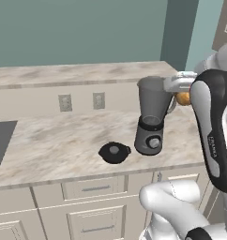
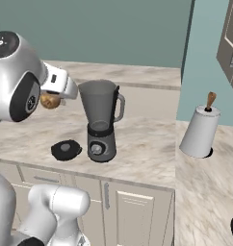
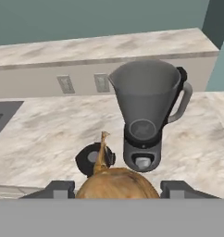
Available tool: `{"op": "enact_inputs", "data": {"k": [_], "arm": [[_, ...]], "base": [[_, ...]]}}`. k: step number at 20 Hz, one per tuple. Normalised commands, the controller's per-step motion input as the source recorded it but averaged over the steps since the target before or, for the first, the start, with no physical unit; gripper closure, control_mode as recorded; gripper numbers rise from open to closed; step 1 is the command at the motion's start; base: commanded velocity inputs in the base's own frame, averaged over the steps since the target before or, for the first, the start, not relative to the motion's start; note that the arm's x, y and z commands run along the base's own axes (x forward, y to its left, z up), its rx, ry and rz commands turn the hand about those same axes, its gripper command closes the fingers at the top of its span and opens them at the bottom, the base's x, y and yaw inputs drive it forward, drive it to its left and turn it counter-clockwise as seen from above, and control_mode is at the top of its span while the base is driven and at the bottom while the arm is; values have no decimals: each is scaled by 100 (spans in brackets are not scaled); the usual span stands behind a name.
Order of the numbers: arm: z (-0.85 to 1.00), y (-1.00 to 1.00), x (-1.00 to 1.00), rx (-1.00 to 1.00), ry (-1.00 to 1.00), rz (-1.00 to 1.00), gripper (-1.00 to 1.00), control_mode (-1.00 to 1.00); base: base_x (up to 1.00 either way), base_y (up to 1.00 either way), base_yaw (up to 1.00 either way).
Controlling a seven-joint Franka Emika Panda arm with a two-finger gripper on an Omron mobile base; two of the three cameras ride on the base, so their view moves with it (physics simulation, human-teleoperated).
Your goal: Grab the onion and lemon from the fridge, place them in the blender, close the lid, and turn on the blender to create a marinade.
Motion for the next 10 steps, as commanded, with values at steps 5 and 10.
{"op": "enact_inputs", "data": {"k": [5,10], "arm": [[20,-41,91,3,17,3,100,-100],[-14,-27,76,-2,6,1,100,-100]], "base": [[0,0,0],[0,0,0]]}}
